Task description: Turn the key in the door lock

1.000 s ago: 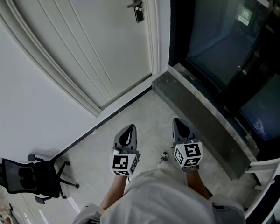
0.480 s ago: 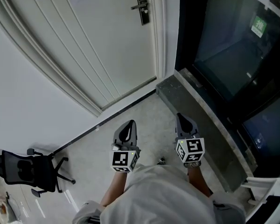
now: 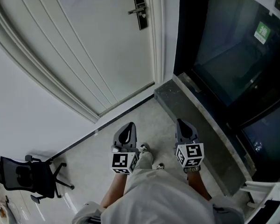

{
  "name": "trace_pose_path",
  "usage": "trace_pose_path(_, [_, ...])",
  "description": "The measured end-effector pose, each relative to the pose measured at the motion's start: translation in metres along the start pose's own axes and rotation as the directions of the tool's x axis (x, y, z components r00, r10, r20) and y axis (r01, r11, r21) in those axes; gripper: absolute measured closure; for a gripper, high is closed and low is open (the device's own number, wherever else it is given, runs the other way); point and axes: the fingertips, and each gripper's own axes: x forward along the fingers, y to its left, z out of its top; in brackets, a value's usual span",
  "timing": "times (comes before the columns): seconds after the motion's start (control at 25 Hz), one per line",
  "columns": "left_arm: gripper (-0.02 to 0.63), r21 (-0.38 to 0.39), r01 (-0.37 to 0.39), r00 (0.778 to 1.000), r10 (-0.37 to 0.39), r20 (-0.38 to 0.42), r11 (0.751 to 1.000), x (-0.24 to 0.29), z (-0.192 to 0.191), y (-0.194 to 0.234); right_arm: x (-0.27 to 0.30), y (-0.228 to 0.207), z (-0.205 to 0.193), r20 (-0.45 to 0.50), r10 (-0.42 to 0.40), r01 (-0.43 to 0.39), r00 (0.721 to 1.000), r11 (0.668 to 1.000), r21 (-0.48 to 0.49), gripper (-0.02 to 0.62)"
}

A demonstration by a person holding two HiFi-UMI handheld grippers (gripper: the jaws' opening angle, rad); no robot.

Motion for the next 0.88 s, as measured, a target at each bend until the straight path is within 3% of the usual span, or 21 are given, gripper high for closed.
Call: trace_pose_path(0.88, [0.597, -0.045, 0.139, 0.990, -0.139, 0.007, 0.989, 0.151, 0.006, 0.079, 0.129, -0.025, 0.040, -0.010, -0.138, 0.136, 0.990, 0.987, -0.082, 0.594])
